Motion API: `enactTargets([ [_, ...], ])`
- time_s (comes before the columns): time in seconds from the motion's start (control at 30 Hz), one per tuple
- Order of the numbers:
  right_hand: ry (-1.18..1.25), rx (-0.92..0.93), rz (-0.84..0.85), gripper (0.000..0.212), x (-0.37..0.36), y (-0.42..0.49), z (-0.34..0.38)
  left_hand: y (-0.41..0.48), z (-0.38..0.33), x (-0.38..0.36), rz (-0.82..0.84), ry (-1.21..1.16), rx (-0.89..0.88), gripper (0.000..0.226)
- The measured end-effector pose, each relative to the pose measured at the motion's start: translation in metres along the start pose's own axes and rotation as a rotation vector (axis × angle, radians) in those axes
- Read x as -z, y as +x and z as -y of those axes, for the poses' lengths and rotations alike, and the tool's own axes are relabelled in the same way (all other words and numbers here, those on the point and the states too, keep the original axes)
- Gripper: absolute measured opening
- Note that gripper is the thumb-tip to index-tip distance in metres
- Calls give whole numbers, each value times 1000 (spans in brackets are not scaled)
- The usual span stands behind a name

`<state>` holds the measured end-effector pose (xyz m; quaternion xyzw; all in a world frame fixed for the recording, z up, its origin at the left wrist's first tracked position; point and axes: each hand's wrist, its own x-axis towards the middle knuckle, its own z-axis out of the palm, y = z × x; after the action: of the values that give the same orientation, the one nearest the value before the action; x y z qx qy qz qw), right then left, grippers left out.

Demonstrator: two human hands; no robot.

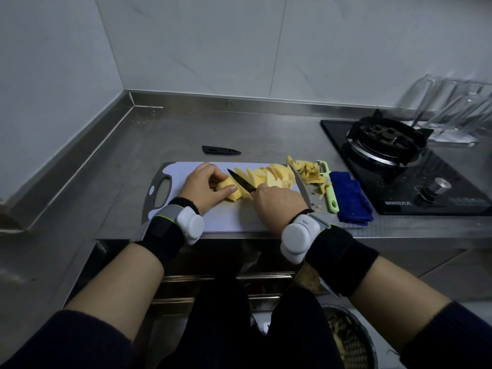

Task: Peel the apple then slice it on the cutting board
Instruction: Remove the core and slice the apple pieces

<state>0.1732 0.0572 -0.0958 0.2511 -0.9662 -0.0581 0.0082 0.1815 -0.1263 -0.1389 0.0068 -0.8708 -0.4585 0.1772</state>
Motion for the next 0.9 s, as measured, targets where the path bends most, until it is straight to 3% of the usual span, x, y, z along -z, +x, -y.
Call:
enactTargets([
  [0.9,-12,-9,85,23,-10,7,5,1,3,-1,-2,-4,0,28],
])
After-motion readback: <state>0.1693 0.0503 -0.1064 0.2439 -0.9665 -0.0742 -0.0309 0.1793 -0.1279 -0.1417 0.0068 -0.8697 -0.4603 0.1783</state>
